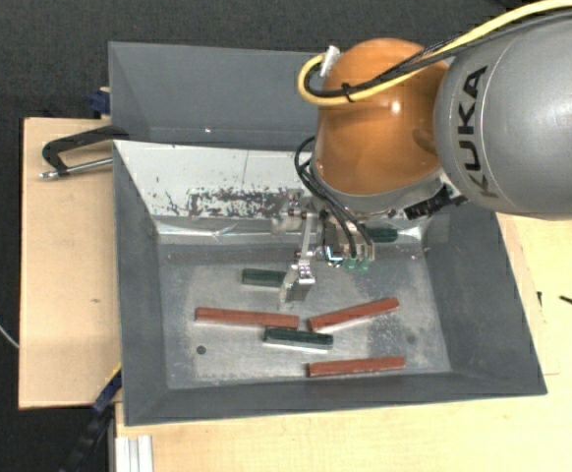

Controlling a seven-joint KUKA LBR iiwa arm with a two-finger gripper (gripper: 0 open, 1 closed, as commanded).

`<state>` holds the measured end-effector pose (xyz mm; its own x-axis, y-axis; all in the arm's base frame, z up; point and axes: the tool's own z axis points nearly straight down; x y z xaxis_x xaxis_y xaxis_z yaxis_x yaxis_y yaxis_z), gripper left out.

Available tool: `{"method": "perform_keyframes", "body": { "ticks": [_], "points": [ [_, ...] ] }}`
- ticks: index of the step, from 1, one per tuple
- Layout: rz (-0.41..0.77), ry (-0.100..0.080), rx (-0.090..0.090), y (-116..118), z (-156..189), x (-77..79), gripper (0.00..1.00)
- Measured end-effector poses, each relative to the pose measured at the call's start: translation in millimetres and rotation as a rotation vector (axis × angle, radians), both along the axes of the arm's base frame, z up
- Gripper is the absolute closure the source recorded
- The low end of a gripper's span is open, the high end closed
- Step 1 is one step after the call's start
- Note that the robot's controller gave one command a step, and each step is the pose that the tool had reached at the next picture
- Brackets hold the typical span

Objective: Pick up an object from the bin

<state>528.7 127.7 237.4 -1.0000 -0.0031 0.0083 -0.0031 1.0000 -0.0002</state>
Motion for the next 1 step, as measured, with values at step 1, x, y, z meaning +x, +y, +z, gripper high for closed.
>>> {"method": "perform_keyframes", "body": {
  "ticks": [1],
  "points": [
    [-0.002,-0.009,0.002,-0.7,4.6,1.6,0.00]
  ]
}}
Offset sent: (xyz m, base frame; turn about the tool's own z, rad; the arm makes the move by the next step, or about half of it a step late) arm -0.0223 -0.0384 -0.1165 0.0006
